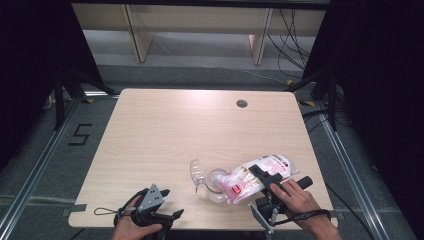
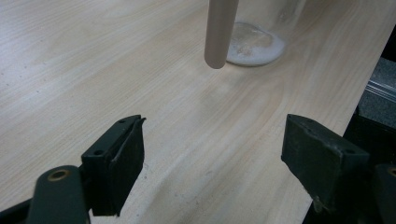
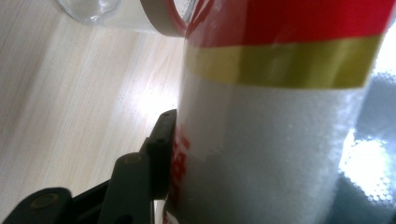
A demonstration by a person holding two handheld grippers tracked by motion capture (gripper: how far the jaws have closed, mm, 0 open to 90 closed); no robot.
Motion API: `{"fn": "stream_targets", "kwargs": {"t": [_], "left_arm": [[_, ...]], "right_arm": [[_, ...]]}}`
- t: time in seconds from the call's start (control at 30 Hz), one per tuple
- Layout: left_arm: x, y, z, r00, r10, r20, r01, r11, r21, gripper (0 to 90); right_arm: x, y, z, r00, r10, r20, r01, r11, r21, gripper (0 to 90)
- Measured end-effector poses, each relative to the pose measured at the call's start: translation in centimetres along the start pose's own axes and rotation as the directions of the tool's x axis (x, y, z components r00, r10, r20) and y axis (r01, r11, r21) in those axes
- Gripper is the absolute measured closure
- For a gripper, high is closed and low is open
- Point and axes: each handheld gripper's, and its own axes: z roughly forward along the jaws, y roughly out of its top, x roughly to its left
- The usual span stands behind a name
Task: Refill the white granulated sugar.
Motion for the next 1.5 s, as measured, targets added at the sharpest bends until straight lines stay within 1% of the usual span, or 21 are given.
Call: {"fn": "stream_targets", "kwargs": {"t": [0.03,0.1,0.13,0.17,0.23,0.27,0.3,0.37,0.4,0.5,0.53,0.57,0.87,1.1,1.13,1.23,1.27,1.3,1.4,1.43,1.5], "left_arm": [[-0.02,-0.03,0.09,1.0,-0.006,0.002,0.006,0.9999,-0.009,20.8],[-0.01,0.0,0.08,1.0,0.002,0.003,-0.002,1.0,-0.008,20.8],[-0.02,-0.03,0.17,0.9999,-0.006,0.01,0.006,0.9998,-0.018,20.8],[-0.02,-0.01,0.12,1.0,-0.006,0.007,0.006,0.9999,-0.014,20.8],[0.14,0.02,-0.02,0.9999,0.016,-0.006,-0.016,0.9999,-0.003,20.8],[0.31,0.09,-0.06,0.9992,0.041,-0.005,-0.041,0.9992,0.001,20.8],[0.09,0.01,-0.04,0.9999,0.009,-0.011,-0.009,1.0,-0.003,20.8],[0.15,0.03,-0.08,0.9998,0.019,-0.009,-0.019,0.9998,0.003,20.8],[0.29,0.12,-0.13,0.9992,0.041,-0.003,-0.041,0.9991,0.01,20.8],[0.16,0.06,-0.05,0.9998,0.02,0.0,-0.02,0.9998,0.0,20.8],[0.08,0.03,-0.05,1.0,0.008,-0.003,-0.008,1.0,0.003,20.8],[0.03,0.04,-0.04,1.0,0.005,0.001,-0.005,1.0,-0.001,20.8],[0.02,0.05,-0.05,1.0,0.003,0.004,-0.003,1.0,-0.006,20.8],[0.05,0.05,-0.09,1.0,0.009,-0.001,-0.009,1.0,0.004,20.8],[0.05,0.06,-0.11,1.0,0.01,-0.002,-0.01,0.9999,0.007,20.8],[0.04,0.03,-0.05,1.0,0.007,0.0,-0.007,1.0,0.0,20.8],[0.03,0.03,-0.04,1.0,0.008,0.0,-0.008,1.0,0.001,20.8],[0.02,0.02,-0.02,1.0,0.006,-0.001,-0.006,1.0,0.0,20.8],[0.03,0.03,-0.04,1.0,0.008,0.0,-0.008,1.0,0.001,20.8],[0.04,0.03,-0.05,1.0,0.008,0.0,-0.008,1.0,0.001,20.8],[0.05,0.02,-0.03,1.0,0.007,-0.001,-0.007,1.0,0.0,20.8]], "right_arm": [[0.0,-0.02,-0.01,1.0,-0.004,0.001,0.004,1.0,0.001,54.0],[-0.02,-0.04,-0.04,1.0,-0.008,-0.001,0.008,1.0,0.006,54.1],[0.28,-0.06,-0.19,0.9995,0.031,-0.011,-0.03,0.999,0.031,54.1],[0.32,-0.07,-0.22,0.9996,0.027,-0.008,-0.026,0.999,0.035,54.1],[0.03,-0.15,-0.12,1.0,-0.007,-0.005,0.007,1.0,0.02,54.1],[-0.09,-0.17,-0.09,0.9996,-0.027,0.004,0.027,1.0,0.012,54.1],[-0.08,-0.19,-0.11,0.9996,-0.027,0.003,0.027,0.999,0.017,54.1],[0.04,-0.24,-0.15,0.9999,-0.011,-0.001,0.011,1.0,0.026,54.2],[0.1,-0.25,-0.16,1.0,-0.001,-0.005,0.002,1.0,0.029,54.2],[0.06,-0.23,-0.13,1.0,-0.004,-0.007,0.005,1.0,0.024,54.2],[-0.09,-0.21,-0.12,0.9997,-0.024,-0.001,0.024,1.0,0.011,54.2],[-0.08,-0.2,-0.15,0.9998,-0.018,-0.001,0.018,1.0,0.009,54.3],[-0.1,-0.22,-0.21,0.9993,-0.037,0.003,0.037,0.999,0.02,54.3],[-0.11,-0.15,-0.25,0.9988,-0.05,0.004,0.05,0.998,0.024,54.4],[0.09,-0.13,-0.32,0.9996,-0.026,-0.001,0.027,0.999,0.041,54.4],[0.33,-0.04,-0.45,0.9999,-0.012,-0.006,0.013,0.998,0.06,54.5],[0.06,0.06,-0.48,0.9986,-0.052,0.001,0.052,0.997,0.06,54.4],[-0.09,0.12,-0.45,0.9975,-0.071,0.001,0.071,0.996,0.054,54.5],[-0.24,0.13,-0.53,0.9974,-0.072,0.006,0.071,0.996,0.048,54.5],[-0.11,0.11,-0.63,0.9986,-0.053,0.005,0.053,0.997,0.059,54.6],[-0.23,0.11,-0.61,0.9975,-0.07,0.004,0.07,0.996,0.057,54.5]]}}
